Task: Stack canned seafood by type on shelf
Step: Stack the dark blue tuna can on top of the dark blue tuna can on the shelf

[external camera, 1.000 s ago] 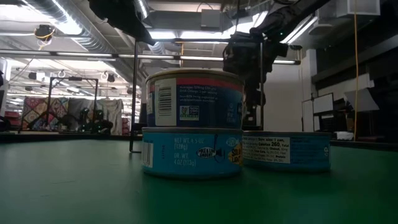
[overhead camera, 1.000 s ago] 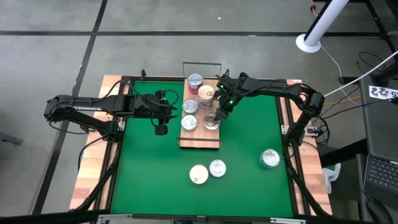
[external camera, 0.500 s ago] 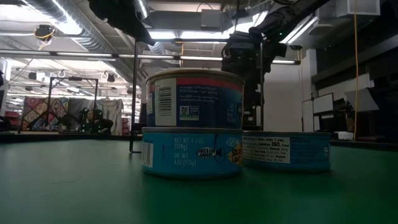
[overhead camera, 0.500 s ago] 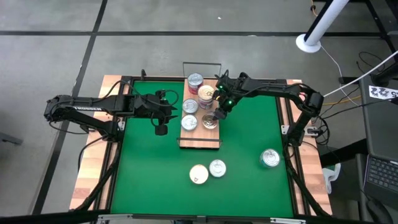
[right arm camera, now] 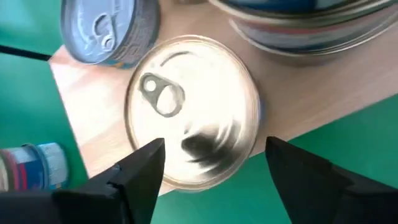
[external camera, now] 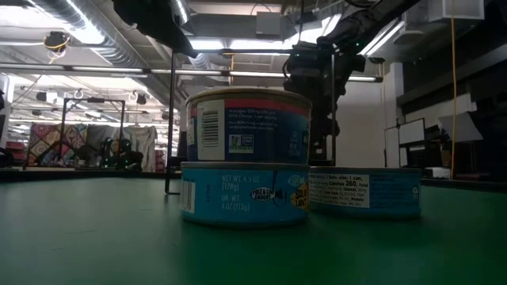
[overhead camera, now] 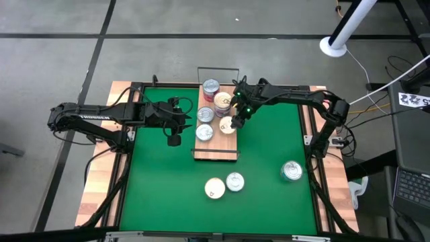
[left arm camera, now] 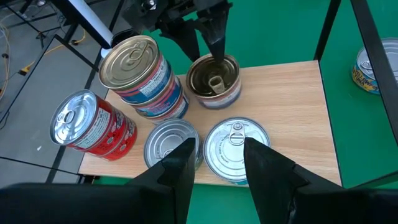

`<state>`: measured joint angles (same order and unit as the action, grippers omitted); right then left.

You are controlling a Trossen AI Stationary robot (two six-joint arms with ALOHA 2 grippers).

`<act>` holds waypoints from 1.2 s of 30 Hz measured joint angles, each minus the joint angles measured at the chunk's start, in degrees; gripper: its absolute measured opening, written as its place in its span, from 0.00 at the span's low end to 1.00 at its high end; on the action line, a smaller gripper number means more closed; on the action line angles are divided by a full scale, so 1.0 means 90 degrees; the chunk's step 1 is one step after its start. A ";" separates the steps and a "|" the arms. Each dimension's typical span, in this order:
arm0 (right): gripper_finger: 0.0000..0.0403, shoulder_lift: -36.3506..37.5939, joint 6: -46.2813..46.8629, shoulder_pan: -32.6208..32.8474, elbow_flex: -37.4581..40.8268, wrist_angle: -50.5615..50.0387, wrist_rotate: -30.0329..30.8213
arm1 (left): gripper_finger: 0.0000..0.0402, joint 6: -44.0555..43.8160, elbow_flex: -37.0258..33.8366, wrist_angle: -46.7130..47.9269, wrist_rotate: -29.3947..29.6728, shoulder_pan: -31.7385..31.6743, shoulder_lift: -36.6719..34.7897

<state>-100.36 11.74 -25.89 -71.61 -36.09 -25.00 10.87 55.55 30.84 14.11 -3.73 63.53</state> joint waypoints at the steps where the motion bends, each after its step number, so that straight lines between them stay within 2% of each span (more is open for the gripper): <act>1: 0.70 0.0000 0.0004 0.0000 0.0000 0.0001 0.0039 | 0.33 0.0000 0.0000 0.0000 0.0000 -0.0002 0.0000; 9: 0.71 0.0000 0.0001 -0.0001 0.0000 -0.0212 -0.0096 | 0.33 0.0000 0.0000 -0.0001 0.0000 0.0001 0.0000; 24: 0.71 0.0039 -0.0473 -0.0007 0.0002 -0.1539 -0.0157 | 0.33 0.0000 0.0000 -0.0094 -0.0017 0.0001 0.0000; 36: 0.71 0.1031 -0.0753 -0.0004 0.0002 -0.1538 0.1051 | 0.33 0.0106 0.0000 -0.1392 -0.0059 0.0580 0.0000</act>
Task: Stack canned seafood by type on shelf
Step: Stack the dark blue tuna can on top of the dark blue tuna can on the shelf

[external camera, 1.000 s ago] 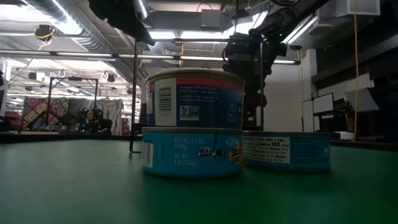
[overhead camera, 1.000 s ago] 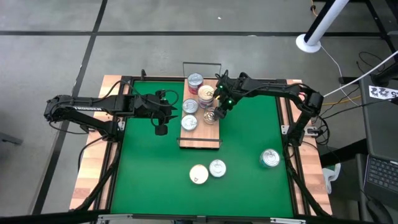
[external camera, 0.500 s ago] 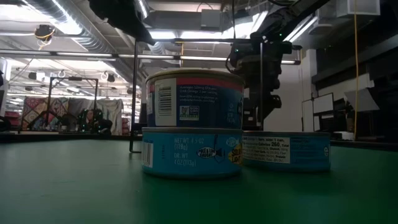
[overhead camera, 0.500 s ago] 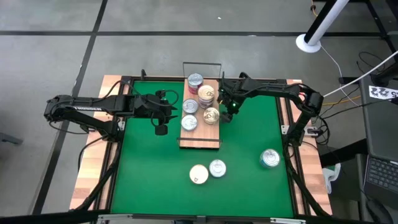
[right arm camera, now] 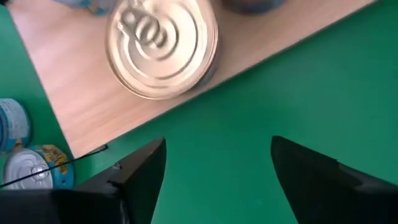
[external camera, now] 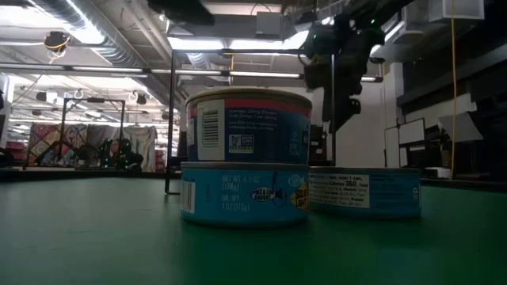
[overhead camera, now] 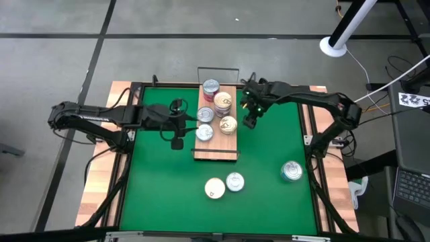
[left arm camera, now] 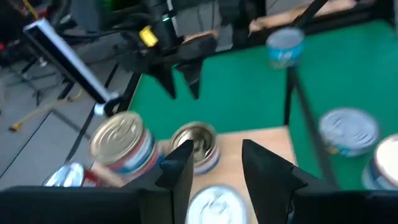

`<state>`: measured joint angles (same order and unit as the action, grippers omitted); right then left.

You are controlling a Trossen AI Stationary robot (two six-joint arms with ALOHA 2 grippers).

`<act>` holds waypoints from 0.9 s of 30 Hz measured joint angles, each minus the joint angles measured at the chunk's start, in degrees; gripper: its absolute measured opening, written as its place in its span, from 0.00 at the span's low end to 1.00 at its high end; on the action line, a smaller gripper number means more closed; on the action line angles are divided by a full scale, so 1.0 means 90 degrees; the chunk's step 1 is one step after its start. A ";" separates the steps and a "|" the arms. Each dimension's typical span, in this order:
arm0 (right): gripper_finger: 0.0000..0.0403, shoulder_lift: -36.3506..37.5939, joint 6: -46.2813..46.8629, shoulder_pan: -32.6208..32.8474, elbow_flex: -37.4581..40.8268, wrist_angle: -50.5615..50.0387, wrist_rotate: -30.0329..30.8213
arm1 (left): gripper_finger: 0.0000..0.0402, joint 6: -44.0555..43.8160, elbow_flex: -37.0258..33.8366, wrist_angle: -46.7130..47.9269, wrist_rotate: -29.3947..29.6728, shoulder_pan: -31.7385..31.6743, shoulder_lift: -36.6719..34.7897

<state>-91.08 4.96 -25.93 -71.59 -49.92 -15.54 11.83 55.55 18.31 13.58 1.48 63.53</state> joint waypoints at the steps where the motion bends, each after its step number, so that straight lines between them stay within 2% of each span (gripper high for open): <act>1: 0.71 0.0112 -0.0003 0.0002 0.0000 -0.0005 0.0028 | 0.33 -0.0033 0.0000 -0.0100 -0.0004 0.0103 0.0000; 6: 0.71 0.0714 0.0013 0.0143 0.0000 -0.0015 0.0174 | 0.33 -0.0096 0.0000 -0.0799 -0.0099 0.0760 0.0085; 12: 0.71 0.1415 0.0288 0.0881 0.0002 0.0000 0.1011 | 0.33 0.0061 0.0002 -0.1986 -0.0114 0.1636 0.0680; 19: 0.71 0.1853 0.0812 0.2504 0.0002 0.0041 0.1956 | 0.33 -0.0089 0.0002 -0.3137 -0.0111 0.2465 0.1726; 27: 0.71 0.1817 0.1099 0.4563 0.0041 0.0137 0.2949 | 0.33 -0.0303 0.0002 -0.4332 -0.0052 0.3237 0.3149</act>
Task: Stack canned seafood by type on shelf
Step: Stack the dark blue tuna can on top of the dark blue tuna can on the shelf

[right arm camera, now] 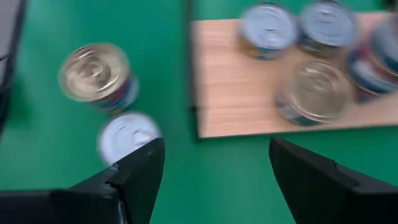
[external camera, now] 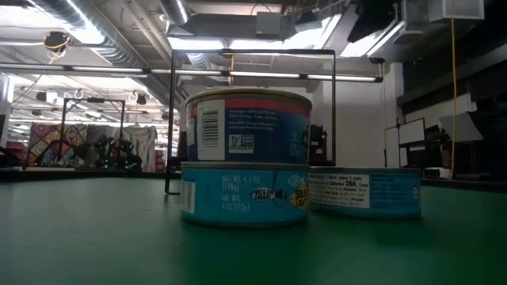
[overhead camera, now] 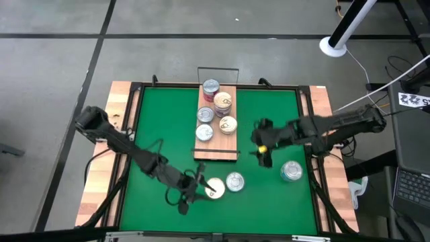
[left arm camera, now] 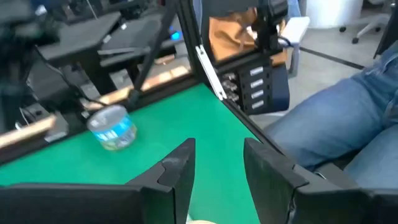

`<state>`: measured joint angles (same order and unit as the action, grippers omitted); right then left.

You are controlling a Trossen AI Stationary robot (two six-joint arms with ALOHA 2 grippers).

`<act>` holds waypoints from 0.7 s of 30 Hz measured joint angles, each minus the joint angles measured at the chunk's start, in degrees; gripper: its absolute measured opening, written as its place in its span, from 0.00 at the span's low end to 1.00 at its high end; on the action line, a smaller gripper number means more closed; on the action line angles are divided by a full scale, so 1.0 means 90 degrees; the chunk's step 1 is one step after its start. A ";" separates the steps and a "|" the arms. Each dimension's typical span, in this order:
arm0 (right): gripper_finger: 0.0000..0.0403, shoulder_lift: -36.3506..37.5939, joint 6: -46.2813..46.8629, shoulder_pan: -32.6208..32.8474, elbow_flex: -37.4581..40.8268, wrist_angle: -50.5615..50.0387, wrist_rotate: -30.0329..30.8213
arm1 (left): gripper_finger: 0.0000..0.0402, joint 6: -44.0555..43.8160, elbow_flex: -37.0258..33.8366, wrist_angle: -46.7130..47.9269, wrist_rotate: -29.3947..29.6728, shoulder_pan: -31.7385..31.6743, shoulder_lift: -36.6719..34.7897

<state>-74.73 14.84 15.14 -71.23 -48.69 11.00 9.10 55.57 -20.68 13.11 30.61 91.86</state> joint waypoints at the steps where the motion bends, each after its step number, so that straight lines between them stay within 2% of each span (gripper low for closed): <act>1: 0.71 -0.0015 0.0006 0.0193 0.0060 0.0053 0.0007 | 0.33 -0.0088 0.0004 -0.0123 0.0050 0.0065 0.0164; 6: 0.71 -0.0011 0.0066 0.1085 0.0512 0.1102 -0.0147 | 0.33 -0.0355 0.0259 -0.0138 0.0250 0.0307 0.0811; 13: 0.71 -0.0016 -0.0013 0.1967 0.1329 0.3179 -0.0282 | 0.33 0.0007 0.0328 0.0060 0.0854 0.0520 0.1140; 17: 0.71 -0.0085 -0.0420 0.2279 0.1665 0.3689 -0.0024 | 0.33 -0.0097 0.0333 0.0724 0.1253 0.0562 0.1161; 21: 0.71 -0.0433 -0.0868 0.2559 0.1774 0.3675 0.0284 | 0.33 -0.0287 0.0333 0.1192 0.1303 0.0563 0.1162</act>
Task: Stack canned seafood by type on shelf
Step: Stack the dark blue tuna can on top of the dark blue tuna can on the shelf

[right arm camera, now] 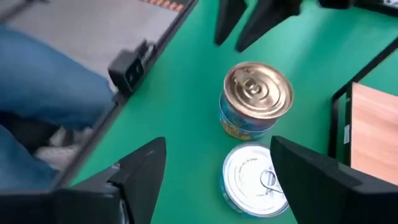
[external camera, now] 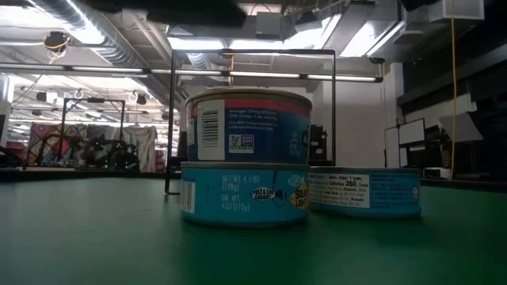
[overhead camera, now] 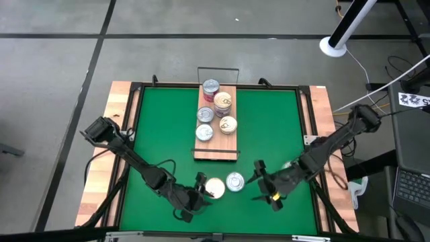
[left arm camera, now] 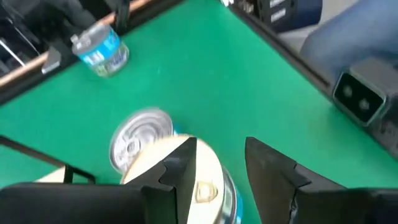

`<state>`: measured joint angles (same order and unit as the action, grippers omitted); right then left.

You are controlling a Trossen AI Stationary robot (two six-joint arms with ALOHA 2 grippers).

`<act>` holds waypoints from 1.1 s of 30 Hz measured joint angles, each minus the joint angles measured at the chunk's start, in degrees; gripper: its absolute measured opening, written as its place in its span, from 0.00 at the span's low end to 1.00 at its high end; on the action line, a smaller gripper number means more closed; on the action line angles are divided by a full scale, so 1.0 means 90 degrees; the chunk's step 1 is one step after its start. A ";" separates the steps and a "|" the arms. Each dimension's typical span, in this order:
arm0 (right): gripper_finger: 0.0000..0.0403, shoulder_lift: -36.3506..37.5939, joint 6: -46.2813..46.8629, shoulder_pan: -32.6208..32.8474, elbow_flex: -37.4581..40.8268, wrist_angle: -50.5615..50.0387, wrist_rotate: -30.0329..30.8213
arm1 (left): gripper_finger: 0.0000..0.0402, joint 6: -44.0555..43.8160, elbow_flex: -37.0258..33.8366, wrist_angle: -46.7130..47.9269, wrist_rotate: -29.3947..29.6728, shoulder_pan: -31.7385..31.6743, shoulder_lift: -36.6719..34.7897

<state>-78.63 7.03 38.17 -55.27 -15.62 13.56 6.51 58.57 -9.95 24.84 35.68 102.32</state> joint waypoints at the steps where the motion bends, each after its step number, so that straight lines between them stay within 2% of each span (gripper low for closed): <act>1: 0.71 -0.0119 -0.0131 0.0056 0.0000 -0.0002 0.0091 | 0.33 -0.0004 0.0000 0.0099 0.0000 0.0000 0.0000; 8: 0.71 -0.1043 -0.1009 0.0136 0.0000 0.0454 0.0778 | 0.33 0.0101 0.0000 0.0792 0.0013 -0.0016 0.0000; 14: 0.71 -0.1630 -0.2093 0.0131 0.0000 0.1073 0.1669 | 0.33 0.0101 0.0000 0.1039 0.0066 -0.0107 0.0031; 19: 0.71 -0.1946 -0.2627 0.0131 -0.0007 0.1564 0.1776 | 0.33 0.0359 -0.0002 0.1067 0.0068 -0.0131 0.0205; 25: 0.71 -0.2115 -0.2696 0.0131 -0.0005 0.1745 0.1778 | 0.32 0.0716 0.0000 0.1007 0.0185 -0.0131 0.0282; 33: 0.71 -0.2126 -0.2699 0.0131 -0.0005 0.1750 0.1932 | 0.17 0.1016 0.0000 0.1011 0.0309 -0.0134 0.0282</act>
<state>-97.76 -17.26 39.35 -55.31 0.14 30.95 15.65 58.57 -0.85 27.62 34.48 104.86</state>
